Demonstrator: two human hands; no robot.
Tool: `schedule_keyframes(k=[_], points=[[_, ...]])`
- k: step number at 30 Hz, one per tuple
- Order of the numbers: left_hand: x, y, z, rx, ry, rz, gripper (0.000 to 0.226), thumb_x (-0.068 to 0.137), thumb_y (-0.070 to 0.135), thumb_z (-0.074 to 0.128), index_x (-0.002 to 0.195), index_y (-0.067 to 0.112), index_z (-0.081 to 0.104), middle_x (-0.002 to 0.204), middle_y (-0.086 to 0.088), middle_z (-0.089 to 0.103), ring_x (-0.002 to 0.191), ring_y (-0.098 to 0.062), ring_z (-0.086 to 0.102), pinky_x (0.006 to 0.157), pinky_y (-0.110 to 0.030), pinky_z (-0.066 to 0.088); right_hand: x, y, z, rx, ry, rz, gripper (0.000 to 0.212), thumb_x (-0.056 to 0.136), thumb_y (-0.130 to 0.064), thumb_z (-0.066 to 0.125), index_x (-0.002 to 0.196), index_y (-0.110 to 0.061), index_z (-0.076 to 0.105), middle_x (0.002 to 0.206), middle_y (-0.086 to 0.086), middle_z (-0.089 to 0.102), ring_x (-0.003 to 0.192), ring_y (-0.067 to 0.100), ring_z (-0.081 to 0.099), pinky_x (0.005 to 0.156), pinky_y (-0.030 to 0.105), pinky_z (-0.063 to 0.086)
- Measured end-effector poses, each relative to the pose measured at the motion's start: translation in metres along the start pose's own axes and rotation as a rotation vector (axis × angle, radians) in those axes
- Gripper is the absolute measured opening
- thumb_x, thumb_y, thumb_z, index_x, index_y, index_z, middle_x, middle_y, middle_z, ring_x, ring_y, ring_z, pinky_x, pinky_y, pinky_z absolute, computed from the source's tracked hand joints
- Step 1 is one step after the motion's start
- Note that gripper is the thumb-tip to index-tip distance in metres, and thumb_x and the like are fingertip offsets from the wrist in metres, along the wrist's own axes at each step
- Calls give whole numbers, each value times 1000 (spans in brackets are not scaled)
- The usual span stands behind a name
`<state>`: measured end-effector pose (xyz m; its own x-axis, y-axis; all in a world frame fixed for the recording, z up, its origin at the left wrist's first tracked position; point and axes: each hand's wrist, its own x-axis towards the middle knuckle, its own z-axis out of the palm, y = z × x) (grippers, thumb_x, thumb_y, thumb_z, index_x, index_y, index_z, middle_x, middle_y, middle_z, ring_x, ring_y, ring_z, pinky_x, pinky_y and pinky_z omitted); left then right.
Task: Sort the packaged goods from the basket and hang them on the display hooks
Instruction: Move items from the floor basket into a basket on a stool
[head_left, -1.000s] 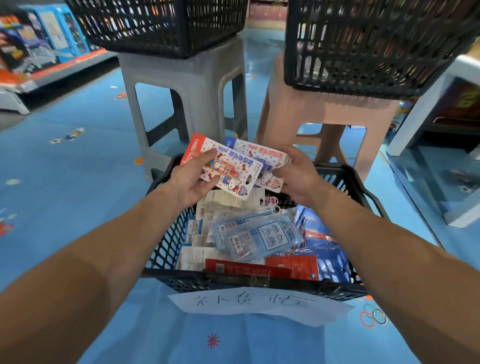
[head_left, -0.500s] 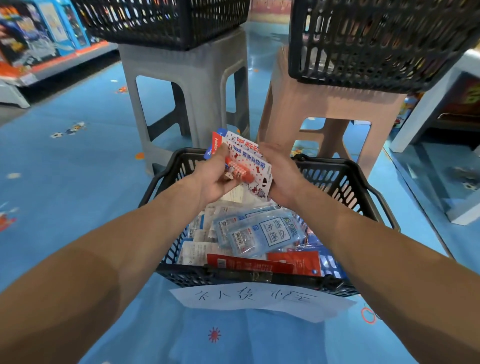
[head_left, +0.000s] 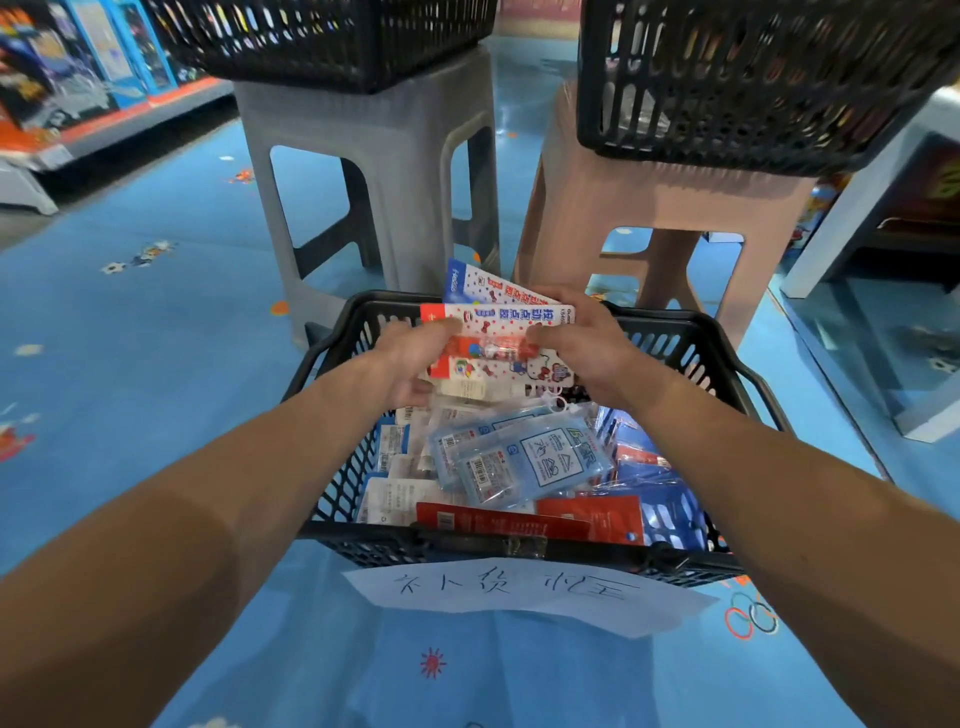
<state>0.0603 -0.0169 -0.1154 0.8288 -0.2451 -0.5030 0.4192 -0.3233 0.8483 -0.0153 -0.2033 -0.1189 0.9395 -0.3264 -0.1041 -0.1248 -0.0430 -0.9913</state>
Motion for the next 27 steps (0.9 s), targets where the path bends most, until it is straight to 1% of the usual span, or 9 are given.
schedule_keyframes(k=[2,5,7,10,14,18,20,24,27], points=[[8,-7,-8,313,115,132,94,83,35,84,154,9,27,130,-11,64,107,-22,62,89,-39,53,0,4,-8,-70,-59,23,39,91,12,62,117,-16,66,109,11,73,95,22,73,71,31,61],[9,-10,-15,745,88,340,116,73,28,91,161,19,16,159,-15,29,145,-33,35,116,-46,37,-3,6,-14,-211,-203,94,28,94,7,63,115,-11,67,108,11,75,94,19,74,74,28,62],[10,-9,-15,963,-43,433,110,77,31,88,162,26,18,165,-10,22,152,-31,25,123,-50,30,-3,8,-12,-276,-272,110,21,96,3,63,110,-11,68,105,10,76,95,19,74,80,31,62],[11,-10,-11,1187,-150,431,71,89,43,73,150,29,41,155,-5,41,147,-26,32,122,-57,25,-1,8,-9,-272,-305,96,19,96,4,63,109,-8,69,104,12,76,95,21,75,81,34,62],[19,-17,-14,1026,-280,305,49,97,46,61,138,24,49,126,-2,67,108,-16,66,98,-43,53,8,9,-4,-224,-293,54,20,94,7,63,104,-9,69,101,11,75,94,21,73,80,34,63],[27,-17,-16,826,-316,276,53,96,60,59,136,26,51,112,2,74,93,-12,74,85,-34,58,15,13,3,-172,-232,42,23,91,10,64,98,-12,69,97,11,75,91,24,73,81,38,62],[27,-10,-14,797,-367,306,62,82,72,64,125,29,58,105,4,76,88,-12,76,82,-33,60,19,10,6,-137,-205,12,25,90,13,64,95,-11,69,90,9,73,84,19,71,75,34,61],[28,4,-14,838,-426,354,45,73,43,90,108,27,67,94,5,78,85,-11,76,81,-31,62,34,-5,12,-142,-194,-40,29,88,15,65,92,-14,68,87,5,72,82,16,70,68,31,59],[32,8,-18,773,-376,371,43,71,28,94,105,27,69,95,5,78,84,-10,76,82,-30,61,42,-13,15,-165,-197,-73,30,88,14,66,91,-16,69,86,3,73,82,14,72,65,29,58]])
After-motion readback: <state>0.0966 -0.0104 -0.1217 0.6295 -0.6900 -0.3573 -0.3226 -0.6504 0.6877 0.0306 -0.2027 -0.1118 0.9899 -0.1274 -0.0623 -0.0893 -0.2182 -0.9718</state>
